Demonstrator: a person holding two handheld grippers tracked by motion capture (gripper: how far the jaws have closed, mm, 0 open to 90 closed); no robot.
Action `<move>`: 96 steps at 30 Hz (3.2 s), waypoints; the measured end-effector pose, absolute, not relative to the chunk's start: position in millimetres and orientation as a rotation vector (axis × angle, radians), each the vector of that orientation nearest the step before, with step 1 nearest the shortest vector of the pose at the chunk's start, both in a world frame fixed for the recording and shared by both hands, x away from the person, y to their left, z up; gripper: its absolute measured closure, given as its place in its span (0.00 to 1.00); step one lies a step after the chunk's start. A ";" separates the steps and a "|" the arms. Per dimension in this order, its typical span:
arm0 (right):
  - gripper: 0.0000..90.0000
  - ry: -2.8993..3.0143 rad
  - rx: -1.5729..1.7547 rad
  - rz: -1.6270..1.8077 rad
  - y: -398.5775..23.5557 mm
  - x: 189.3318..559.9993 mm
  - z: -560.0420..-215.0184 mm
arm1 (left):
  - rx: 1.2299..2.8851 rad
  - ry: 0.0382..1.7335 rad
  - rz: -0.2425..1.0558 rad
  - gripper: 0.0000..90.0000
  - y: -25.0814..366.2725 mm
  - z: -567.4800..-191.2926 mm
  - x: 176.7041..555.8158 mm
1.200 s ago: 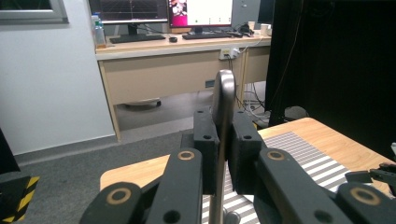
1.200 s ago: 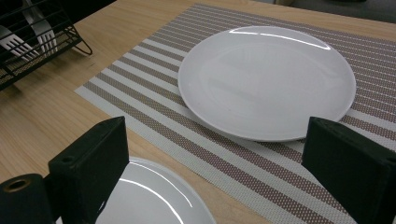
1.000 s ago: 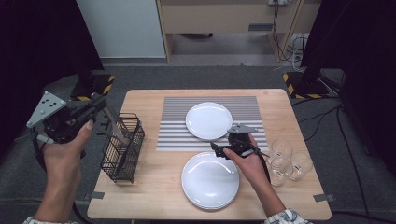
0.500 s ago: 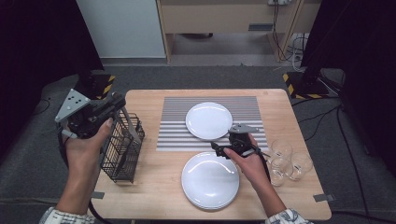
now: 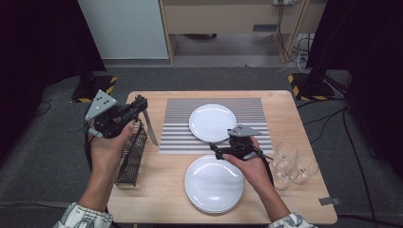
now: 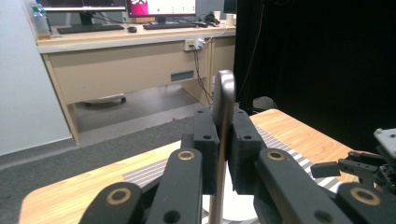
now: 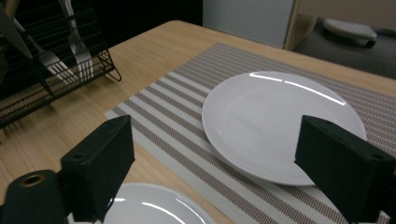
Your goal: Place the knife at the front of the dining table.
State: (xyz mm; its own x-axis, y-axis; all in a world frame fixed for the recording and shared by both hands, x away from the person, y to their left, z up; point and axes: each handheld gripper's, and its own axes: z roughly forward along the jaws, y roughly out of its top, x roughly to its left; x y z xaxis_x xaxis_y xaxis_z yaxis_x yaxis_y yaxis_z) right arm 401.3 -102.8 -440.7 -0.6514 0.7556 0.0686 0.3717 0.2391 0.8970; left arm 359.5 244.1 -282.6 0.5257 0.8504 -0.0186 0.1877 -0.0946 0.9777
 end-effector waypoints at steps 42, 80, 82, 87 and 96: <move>0.69 2.217 0.712 1.622 17.4 406.9 -393.1 | 1.639 0.907 0.617 0.92 214.6 -333.5 385.8; 0.88 2.228 0.735 1.653 39.7 413.3 -399.5 | 1.623 0.898 0.615 0.89 212.8 -346.0 377.8; 0.89 2.226 0.738 1.655 39.6 413.4 -399.3 | 1.616 0.901 0.623 0.86 213.3 -346.3 377.5; 0.89 2.213 0.749 1.667 36.6 414.6 -397.1 | 1.603 0.902 0.652 0.71 214.1 -348.8 376.1; 0.88 2.199 0.772 1.660 28.8 418.2 -393.7 | 1.580 0.914 0.688 0.41 218.4 -355.8 369.9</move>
State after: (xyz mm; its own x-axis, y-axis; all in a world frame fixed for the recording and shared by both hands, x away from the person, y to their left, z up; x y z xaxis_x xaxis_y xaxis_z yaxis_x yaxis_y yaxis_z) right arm 418.2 28.8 -393.7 -0.8182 0.5671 0.0945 0.2462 0.1970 0.9490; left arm 369.9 218.4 -355.8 0.5286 0.8477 -0.0437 0.1923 -0.0695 0.9789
